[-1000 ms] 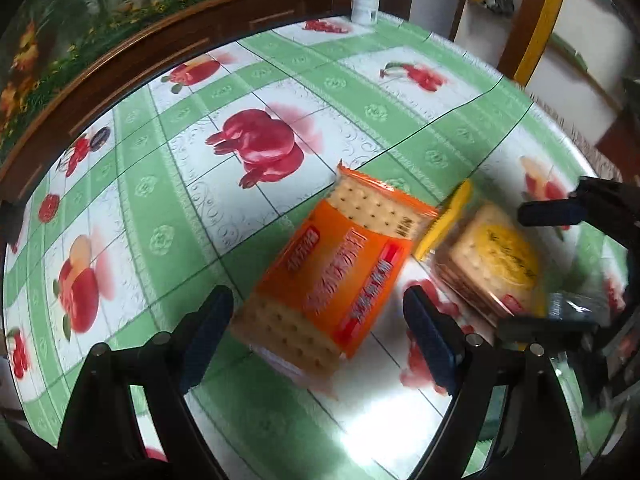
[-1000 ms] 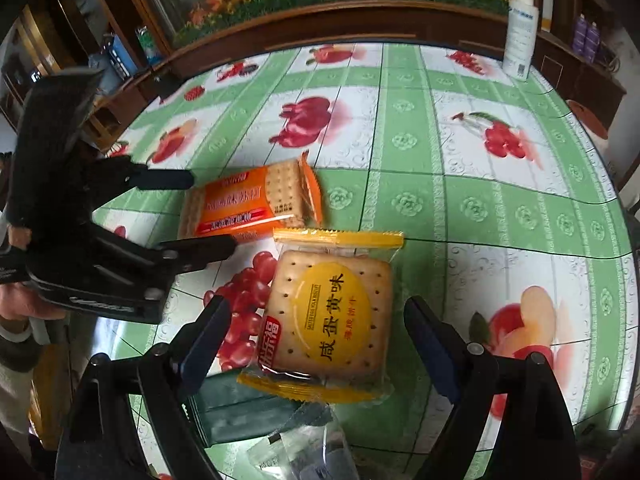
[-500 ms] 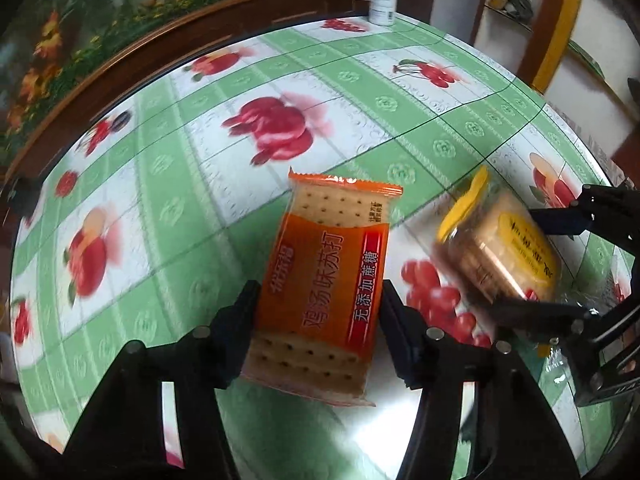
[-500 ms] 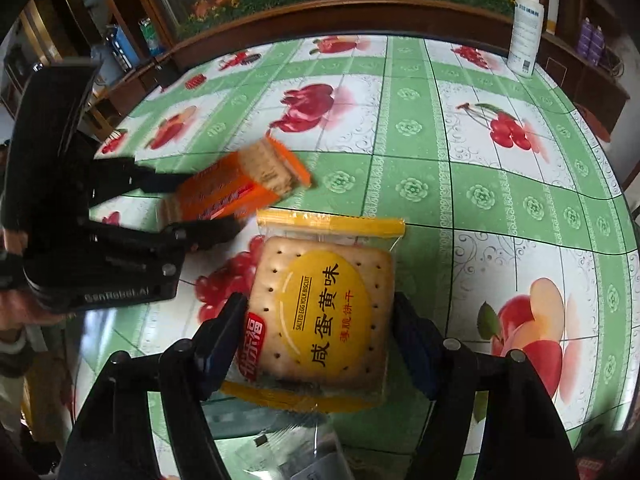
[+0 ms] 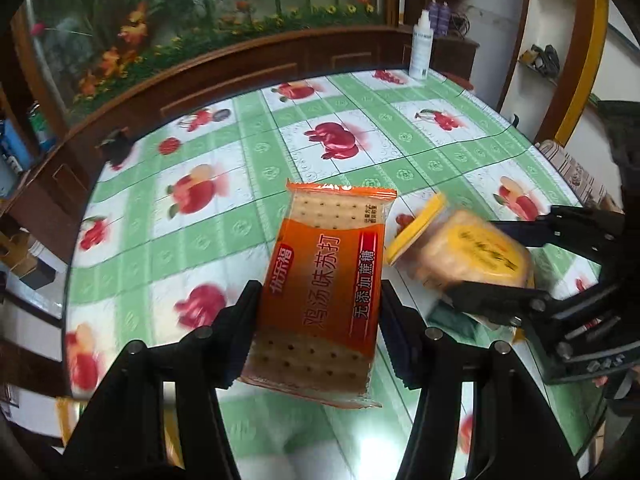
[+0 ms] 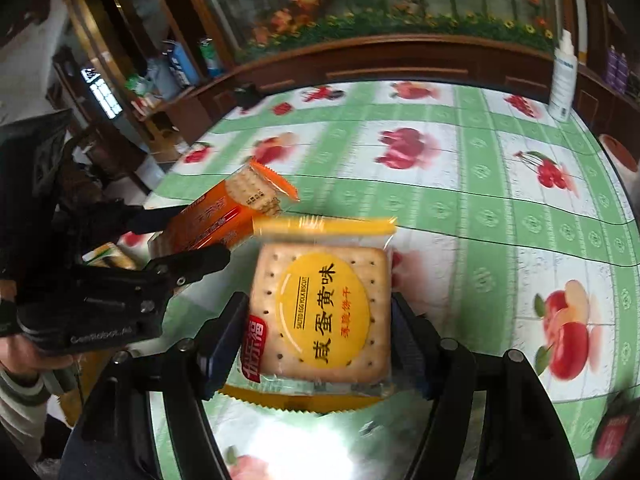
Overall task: Organize snacks
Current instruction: 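Carry both held packs toward the white box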
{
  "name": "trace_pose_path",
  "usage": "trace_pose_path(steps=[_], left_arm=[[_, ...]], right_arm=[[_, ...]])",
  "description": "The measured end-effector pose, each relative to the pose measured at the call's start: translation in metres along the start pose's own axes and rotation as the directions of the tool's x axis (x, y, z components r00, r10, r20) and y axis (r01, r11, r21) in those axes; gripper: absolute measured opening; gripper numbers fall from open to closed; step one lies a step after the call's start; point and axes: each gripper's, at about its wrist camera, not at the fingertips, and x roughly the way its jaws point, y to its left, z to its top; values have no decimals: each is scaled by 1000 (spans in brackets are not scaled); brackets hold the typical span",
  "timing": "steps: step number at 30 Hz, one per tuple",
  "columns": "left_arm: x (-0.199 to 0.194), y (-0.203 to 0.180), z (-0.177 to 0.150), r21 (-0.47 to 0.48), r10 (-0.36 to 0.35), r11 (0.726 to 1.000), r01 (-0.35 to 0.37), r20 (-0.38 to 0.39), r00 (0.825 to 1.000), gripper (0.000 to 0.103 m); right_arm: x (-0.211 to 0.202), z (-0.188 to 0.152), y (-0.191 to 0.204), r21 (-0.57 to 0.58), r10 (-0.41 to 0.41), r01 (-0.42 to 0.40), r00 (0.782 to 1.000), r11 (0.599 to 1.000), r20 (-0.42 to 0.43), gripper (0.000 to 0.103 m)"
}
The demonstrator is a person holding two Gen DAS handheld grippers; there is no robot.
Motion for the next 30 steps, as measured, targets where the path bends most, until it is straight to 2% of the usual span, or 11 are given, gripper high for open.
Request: trace_pose_path(steps=[5, 10, 14, 18, 19, 20, 25, 30], left_arm=[[-37, 10, -32, -41, 9, 999, -8, 26, 1000, 59], [-57, 27, -64, -92, 33, 995, -30, 28, 999, 59], [-84, 51, -89, -146, 60, 988, -54, 38, 997, 58], [-119, 83, -117, -207, 125, 972, -109, 66, 990, 54], [-124, 88, -122, -217, 131, 969, -114, 66, 989, 50], [-129, 95, -129, -234, 136, 965, -117, 66, 989, 41], [-140, 128, -170, -325, 160, 935, -139, 38, 986, 40], [-142, 141, -199, -371, 153, 919, -133, 24, 988, 39]], right_arm=[[-5, -12, 27, -14, 74, -74, 997, 997, 2, 69], [5, -27, 53, -54, 91, -93, 995, 994, -34, 68], [3, -33, 70, -63, 121, -123, 992, 990, -29, 68], [-2, -35, 93, -87, 161, -161, 987, 983, -15, 68], [-2, -35, 101, -95, 173, -174, 985, 980, -16, 68], [-1, -34, 110, -109, 183, -184, 983, 977, -19, 68], [10, -31, 152, -164, 237, -239, 971, 957, -35, 68], [35, -34, 194, -201, 290, -303, 953, 931, -93, 68]])
